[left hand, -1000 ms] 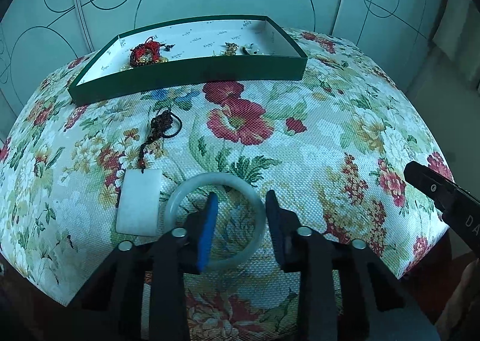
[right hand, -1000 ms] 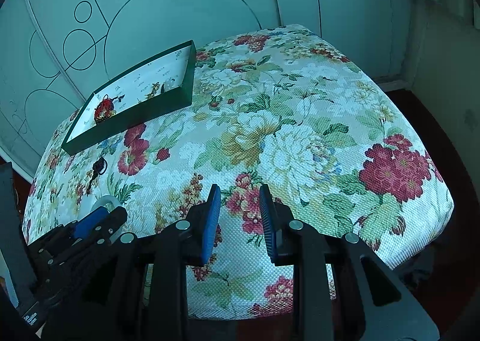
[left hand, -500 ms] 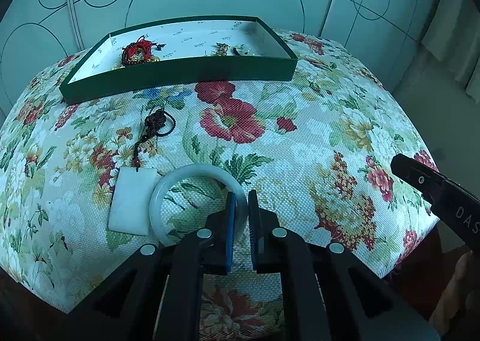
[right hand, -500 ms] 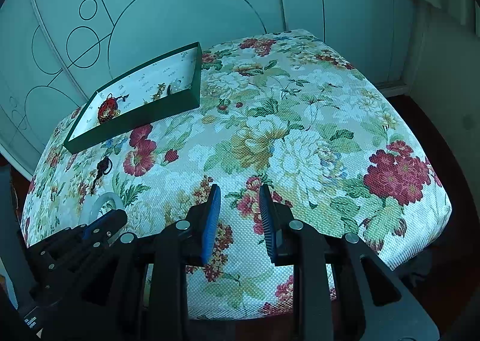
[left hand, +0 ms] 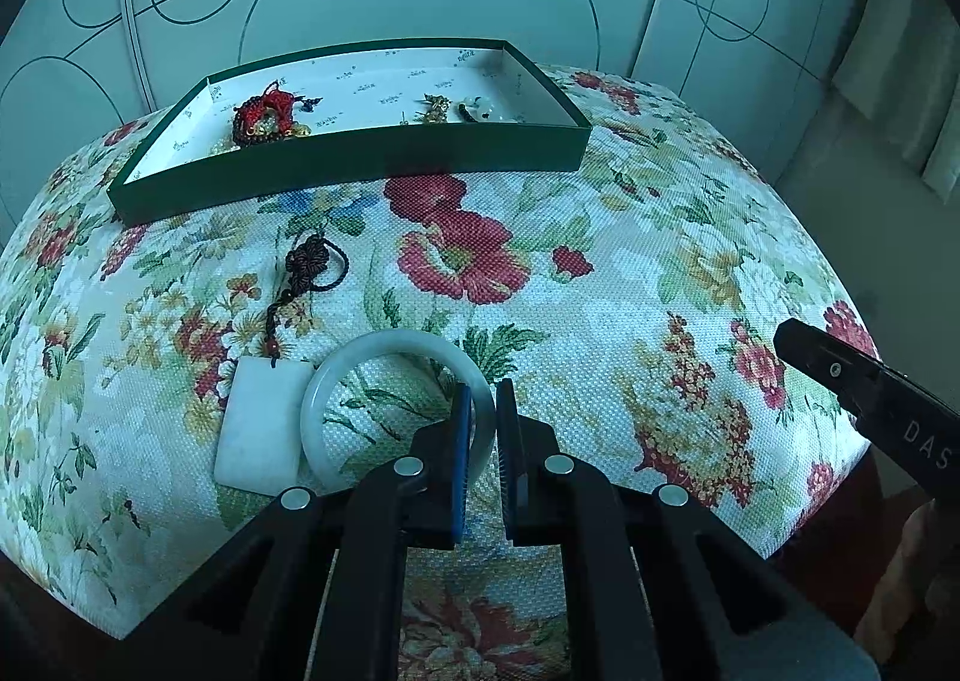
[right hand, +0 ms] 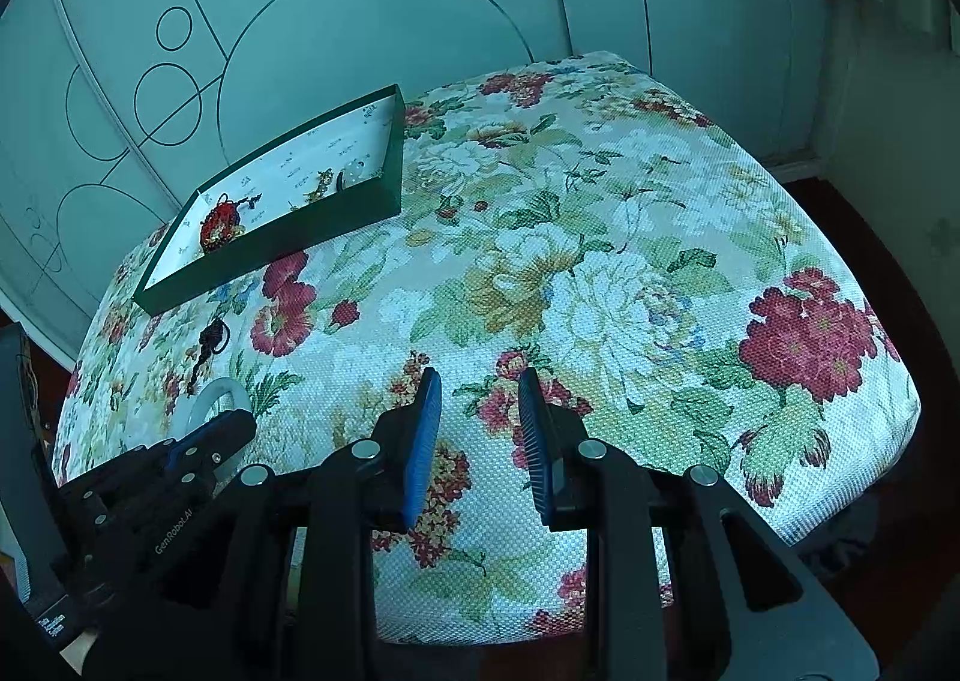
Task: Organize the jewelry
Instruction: 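Lower the left tool onto the jade bangle rim and close it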
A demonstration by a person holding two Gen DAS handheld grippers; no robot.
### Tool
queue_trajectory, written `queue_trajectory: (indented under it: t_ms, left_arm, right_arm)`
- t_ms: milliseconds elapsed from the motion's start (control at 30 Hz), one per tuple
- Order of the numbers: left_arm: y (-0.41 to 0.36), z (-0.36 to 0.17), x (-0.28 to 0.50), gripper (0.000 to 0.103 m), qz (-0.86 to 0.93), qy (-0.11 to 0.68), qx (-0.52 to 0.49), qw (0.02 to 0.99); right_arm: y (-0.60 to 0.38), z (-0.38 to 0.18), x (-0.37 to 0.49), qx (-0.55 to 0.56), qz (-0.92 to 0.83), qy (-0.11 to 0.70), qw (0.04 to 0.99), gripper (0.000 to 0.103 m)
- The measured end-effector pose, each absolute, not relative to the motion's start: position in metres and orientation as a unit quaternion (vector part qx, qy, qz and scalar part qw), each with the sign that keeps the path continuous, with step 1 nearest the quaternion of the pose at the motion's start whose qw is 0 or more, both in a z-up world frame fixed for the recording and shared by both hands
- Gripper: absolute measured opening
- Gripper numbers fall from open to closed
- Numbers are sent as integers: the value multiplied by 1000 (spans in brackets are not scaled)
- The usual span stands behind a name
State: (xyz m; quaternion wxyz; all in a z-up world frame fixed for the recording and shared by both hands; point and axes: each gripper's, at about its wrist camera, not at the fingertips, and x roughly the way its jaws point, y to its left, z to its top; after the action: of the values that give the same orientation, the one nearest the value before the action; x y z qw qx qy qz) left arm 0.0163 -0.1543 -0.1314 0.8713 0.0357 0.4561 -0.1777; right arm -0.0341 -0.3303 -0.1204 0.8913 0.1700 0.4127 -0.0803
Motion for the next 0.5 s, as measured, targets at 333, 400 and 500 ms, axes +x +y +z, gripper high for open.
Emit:
queue_trajectory:
  t_ms: [333,400,500]
  left_arm:
    - [-152,-124,17,8,-181,450,39,873]
    - [-150,-123,17,8,-182,450,39,873]
    - [-146,-121,16,8,-182,449,36,874]
  right_arm:
    - [-332,-127,-30,176,-76,417,888,27]
    - [-329,-127,-29,174,-75,418,888,27]
    - [-325,-126,-27,170,-73,419,889,27]
